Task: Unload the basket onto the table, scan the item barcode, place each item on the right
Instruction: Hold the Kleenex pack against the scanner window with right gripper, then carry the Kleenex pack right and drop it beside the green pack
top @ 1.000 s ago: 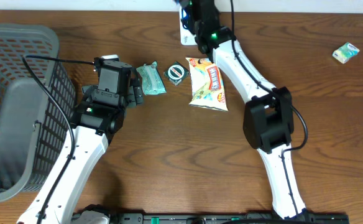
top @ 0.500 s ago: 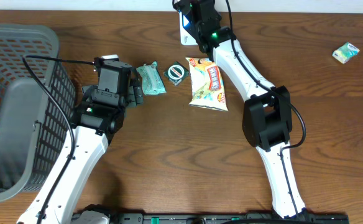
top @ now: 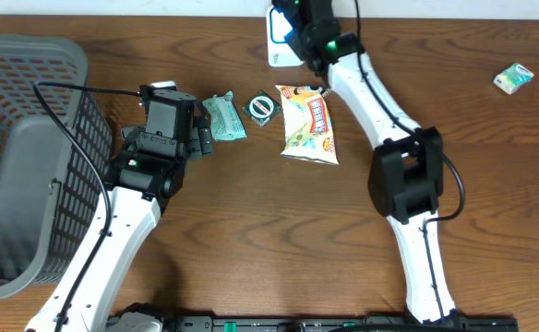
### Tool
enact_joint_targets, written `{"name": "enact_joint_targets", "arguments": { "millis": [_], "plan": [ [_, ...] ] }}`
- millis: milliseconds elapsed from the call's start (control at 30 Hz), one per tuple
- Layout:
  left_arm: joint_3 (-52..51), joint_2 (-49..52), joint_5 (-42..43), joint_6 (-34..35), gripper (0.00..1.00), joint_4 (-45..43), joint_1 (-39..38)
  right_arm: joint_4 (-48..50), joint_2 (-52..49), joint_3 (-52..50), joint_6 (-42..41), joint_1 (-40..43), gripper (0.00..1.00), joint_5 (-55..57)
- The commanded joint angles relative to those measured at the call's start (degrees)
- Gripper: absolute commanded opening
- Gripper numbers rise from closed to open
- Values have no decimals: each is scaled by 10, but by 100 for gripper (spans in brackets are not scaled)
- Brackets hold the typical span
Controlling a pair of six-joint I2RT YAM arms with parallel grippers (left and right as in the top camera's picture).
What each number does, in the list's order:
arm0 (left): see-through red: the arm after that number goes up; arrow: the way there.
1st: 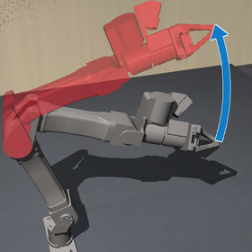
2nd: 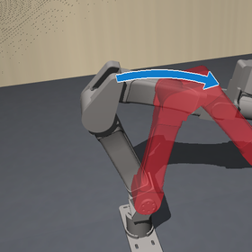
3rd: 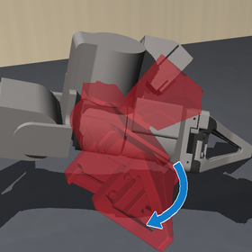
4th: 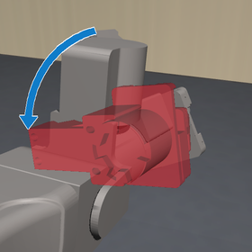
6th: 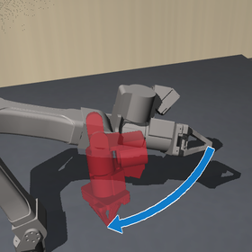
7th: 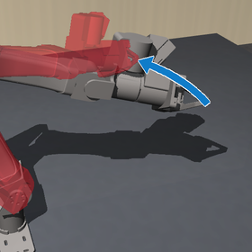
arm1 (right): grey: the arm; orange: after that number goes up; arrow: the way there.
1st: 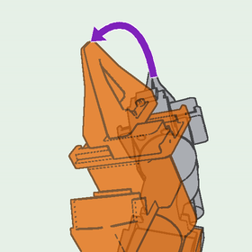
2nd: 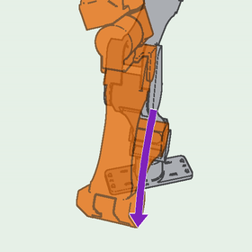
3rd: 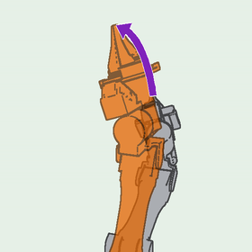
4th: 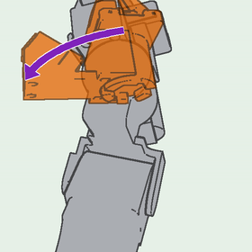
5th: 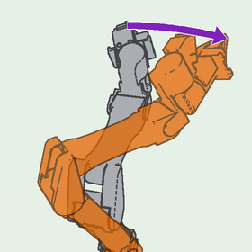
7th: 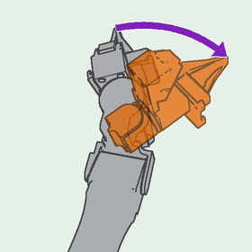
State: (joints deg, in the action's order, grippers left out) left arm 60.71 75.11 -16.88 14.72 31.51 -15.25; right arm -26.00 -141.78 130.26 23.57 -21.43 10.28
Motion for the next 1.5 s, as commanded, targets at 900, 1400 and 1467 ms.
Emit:
{"name": "enact_joint_targets", "arguments": {
  "millis": [900, 1400, 1467],
  "plan": [
    [2, -4, -10, -7, 98, 0, 2, -356, 33, 13, -200, 321, 99, 124],
    [2, -4, -10, -7, 98, 0, 2, -409, 33, 13, -201, 352, 99, -470],
    [2, -4, -10, -7, 98, 0, 2, -428, 33, 12, -201, 339, 99, -502]
  ]
}}
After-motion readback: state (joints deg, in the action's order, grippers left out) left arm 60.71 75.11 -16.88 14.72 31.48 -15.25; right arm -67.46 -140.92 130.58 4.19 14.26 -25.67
